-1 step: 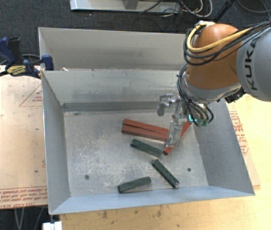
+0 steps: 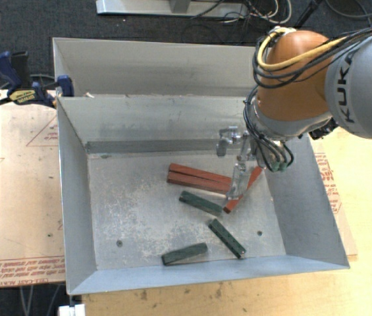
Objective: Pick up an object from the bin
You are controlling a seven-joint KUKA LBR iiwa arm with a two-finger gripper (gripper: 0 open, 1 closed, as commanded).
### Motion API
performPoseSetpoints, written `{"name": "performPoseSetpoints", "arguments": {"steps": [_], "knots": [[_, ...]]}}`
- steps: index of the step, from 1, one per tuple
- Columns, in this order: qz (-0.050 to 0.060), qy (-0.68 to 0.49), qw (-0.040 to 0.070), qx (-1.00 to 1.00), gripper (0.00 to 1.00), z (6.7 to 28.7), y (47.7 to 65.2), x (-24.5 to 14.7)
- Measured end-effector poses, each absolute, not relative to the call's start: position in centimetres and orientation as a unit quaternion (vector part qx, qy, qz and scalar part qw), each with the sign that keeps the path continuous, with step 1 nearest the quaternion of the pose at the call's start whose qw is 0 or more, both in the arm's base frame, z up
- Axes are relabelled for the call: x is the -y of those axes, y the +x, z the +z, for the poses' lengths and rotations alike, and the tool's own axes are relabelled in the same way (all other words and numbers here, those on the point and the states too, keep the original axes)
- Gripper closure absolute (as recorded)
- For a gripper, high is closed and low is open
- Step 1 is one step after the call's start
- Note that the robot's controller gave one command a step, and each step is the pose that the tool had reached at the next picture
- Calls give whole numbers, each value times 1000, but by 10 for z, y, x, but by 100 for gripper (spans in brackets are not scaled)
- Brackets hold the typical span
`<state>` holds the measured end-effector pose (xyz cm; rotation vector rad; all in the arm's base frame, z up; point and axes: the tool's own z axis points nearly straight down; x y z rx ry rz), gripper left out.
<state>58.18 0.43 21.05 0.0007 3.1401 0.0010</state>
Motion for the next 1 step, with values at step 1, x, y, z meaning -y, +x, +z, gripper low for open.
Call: {"name": "performPoseSetpoints", "arguments": {"steps": [1], "knots": [[1, 43, 3, -999, 0, 164, 586, -16]]}}
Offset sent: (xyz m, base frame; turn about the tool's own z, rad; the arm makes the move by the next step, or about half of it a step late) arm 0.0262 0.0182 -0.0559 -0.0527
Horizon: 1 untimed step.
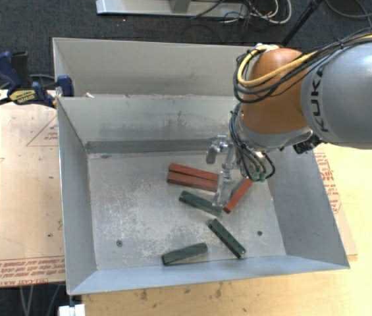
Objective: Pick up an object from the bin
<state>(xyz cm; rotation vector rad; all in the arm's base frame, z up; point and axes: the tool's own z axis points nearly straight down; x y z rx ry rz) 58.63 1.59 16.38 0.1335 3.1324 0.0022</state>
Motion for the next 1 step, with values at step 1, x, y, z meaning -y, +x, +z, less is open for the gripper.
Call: {"name": "performPoseSetpoints", "arguments": {"steps": [1], "knots": [[0, -12, -1, -1000, 0, 147, 602, -22]]}}
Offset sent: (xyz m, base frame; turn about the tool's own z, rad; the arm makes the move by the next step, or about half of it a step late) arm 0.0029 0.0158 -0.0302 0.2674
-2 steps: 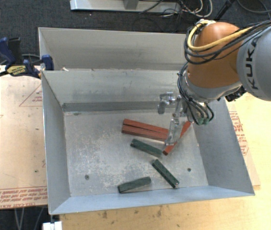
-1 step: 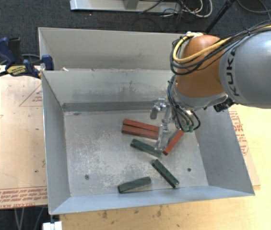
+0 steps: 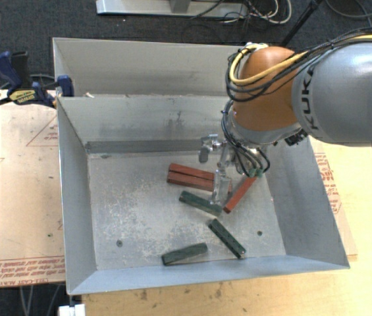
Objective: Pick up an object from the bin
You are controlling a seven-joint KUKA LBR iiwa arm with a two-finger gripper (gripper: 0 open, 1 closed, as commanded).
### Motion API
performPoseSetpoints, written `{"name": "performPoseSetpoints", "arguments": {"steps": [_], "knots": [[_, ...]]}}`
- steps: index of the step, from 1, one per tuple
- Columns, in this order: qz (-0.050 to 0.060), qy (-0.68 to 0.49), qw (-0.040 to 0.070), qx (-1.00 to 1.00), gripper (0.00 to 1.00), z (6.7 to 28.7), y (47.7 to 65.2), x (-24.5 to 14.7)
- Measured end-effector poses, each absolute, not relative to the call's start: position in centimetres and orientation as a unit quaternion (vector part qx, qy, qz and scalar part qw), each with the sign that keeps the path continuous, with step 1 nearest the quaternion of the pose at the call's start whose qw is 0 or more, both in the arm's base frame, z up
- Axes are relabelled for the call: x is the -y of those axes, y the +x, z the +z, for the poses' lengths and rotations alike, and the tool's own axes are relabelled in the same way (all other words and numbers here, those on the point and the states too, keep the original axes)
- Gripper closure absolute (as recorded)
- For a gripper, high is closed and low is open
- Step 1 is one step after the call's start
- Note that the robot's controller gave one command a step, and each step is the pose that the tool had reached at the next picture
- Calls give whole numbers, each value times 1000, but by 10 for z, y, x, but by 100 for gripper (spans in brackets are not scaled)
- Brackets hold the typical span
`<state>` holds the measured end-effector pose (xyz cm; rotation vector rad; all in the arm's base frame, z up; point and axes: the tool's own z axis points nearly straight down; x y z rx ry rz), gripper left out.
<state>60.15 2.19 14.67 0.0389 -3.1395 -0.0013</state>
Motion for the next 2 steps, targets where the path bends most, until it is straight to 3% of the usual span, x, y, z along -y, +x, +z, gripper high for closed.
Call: {"name": "performPoseSetpoints", "arguments": {"steps": [1, 2], "knots": [[-1, -74, -1, 997, 0, 144, 599, -26], [-1, -145, -1, 989, 0, 100, 595, -29]]}}
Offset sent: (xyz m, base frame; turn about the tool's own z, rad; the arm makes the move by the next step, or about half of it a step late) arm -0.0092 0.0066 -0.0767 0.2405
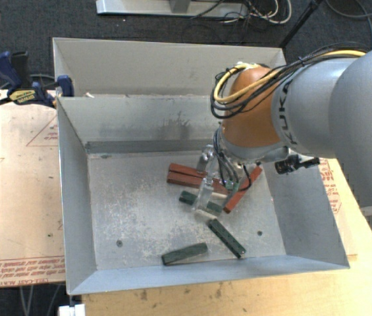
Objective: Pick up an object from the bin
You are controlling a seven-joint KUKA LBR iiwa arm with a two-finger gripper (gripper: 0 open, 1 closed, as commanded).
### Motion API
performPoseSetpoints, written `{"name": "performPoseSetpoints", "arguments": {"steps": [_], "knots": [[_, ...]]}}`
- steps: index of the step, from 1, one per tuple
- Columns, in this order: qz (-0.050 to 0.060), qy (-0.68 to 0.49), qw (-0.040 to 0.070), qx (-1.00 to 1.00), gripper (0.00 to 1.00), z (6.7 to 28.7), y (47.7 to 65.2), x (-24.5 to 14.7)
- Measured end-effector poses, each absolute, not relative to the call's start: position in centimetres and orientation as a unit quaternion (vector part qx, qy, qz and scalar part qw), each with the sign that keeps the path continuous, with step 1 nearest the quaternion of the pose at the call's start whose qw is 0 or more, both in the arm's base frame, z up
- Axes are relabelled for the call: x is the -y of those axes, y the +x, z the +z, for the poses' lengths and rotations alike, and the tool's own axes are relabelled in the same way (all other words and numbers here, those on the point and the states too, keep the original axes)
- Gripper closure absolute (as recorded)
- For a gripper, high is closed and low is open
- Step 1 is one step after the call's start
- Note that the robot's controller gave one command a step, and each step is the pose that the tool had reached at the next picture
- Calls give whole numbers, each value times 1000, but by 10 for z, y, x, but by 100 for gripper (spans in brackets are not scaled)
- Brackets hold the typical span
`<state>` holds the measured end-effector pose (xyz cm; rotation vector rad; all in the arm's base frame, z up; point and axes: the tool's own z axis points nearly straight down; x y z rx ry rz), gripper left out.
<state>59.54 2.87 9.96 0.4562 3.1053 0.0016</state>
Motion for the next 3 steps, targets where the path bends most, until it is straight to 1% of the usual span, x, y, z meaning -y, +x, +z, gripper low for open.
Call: {"name": "performPoseSetpoints", "arguments": {"steps": [1, 3], "knots": [[1, 152, 3, -988, 100, 74, 610, -41], [0, 151, 1, -988, 100, 77, 609, -41]]}}
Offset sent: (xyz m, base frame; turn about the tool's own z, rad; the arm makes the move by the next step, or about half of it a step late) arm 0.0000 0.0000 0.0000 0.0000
